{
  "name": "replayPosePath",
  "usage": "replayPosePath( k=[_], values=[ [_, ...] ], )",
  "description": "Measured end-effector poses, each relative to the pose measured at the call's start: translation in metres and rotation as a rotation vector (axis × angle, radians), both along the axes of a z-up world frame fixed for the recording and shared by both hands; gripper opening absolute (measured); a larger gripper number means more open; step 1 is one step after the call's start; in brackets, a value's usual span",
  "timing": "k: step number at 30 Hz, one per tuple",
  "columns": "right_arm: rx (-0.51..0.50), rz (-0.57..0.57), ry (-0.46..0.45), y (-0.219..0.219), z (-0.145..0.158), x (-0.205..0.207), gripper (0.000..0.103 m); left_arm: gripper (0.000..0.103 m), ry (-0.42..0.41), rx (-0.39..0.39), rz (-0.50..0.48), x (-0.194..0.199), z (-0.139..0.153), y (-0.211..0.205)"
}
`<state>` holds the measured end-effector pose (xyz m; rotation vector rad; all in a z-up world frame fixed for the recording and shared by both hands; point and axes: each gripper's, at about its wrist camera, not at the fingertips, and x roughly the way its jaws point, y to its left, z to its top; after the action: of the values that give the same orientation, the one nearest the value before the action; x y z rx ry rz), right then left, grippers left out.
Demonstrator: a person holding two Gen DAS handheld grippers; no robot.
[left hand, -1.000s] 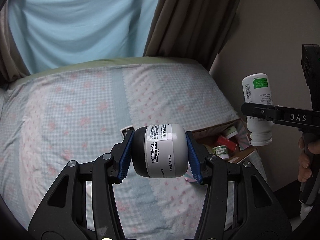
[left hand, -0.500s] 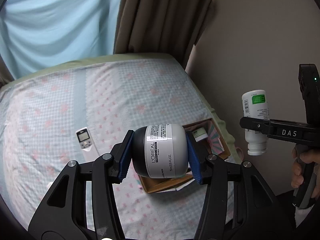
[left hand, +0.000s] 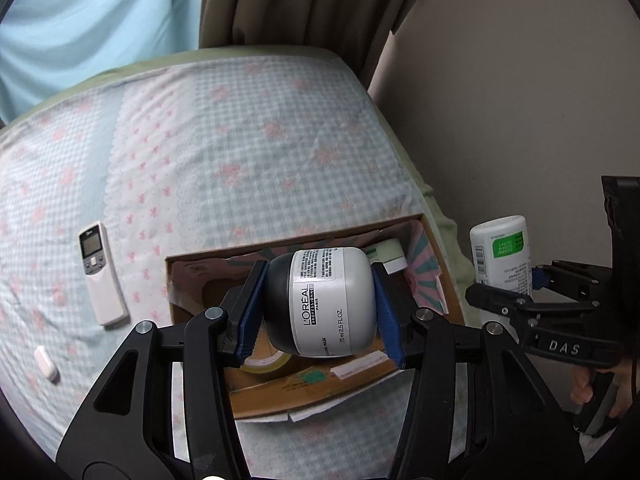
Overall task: Organize rigid objects
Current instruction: 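Carry the Metal DX jar and pill bottle with both tools over the box, then open both tools to drop the jar and pill bottle into the box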
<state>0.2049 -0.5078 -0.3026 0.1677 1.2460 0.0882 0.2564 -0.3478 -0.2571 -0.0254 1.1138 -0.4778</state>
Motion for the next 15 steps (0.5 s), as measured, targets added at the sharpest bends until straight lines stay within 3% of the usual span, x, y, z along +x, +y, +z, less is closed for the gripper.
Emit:
replayPosePath(
  k=[8,15],
  values=[
    [-0.074,0.366,-0.017,0.014,-0.05,0.017,0.046,0.046,0.079,0.083,-0.009,0.038,-0.075,-0.024],
    [-0.154,0.684,-0.034,0.041,-0.078,0.007,0.046,0.046,0.129,0.155,-0.032,0.051,-0.12,-0.026]
  ],
)
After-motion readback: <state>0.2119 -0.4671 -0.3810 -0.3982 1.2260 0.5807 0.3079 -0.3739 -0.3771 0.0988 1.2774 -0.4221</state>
